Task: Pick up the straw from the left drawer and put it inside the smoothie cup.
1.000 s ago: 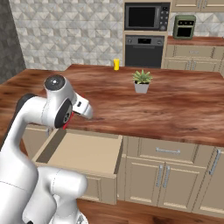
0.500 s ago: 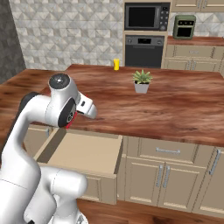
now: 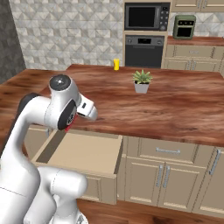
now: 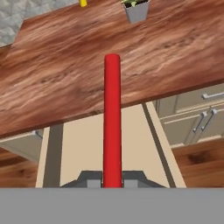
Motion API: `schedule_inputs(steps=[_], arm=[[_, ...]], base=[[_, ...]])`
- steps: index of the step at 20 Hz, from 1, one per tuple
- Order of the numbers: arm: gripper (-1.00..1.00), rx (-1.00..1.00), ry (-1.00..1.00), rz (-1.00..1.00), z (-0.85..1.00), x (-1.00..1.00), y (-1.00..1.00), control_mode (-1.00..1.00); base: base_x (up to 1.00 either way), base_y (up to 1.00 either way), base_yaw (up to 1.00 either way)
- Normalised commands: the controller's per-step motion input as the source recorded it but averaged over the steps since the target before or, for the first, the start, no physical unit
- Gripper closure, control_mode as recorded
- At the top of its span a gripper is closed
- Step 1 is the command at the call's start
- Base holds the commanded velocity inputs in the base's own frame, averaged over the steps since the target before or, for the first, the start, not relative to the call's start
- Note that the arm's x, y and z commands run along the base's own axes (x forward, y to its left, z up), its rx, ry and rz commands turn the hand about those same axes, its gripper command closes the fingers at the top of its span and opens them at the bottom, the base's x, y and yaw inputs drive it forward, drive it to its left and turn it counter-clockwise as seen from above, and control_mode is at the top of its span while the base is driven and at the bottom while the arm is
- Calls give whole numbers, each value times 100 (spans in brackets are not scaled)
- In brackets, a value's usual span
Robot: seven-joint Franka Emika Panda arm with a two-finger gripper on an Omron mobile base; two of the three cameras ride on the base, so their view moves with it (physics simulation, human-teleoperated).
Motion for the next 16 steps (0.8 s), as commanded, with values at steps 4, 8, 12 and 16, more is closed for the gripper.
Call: schedule_inputs(steps=[4,8,12,16], arm=[[100,0,0,4,15,-39,0,-100],[100,0,0,2,6,-20,0,-100],[100,0,2,0,0,4,0,-100],[100,0,1,0,0,2,0,100]], base=[[0,0,0],[0,0,0],[0,0,0],[-9,0,0]])
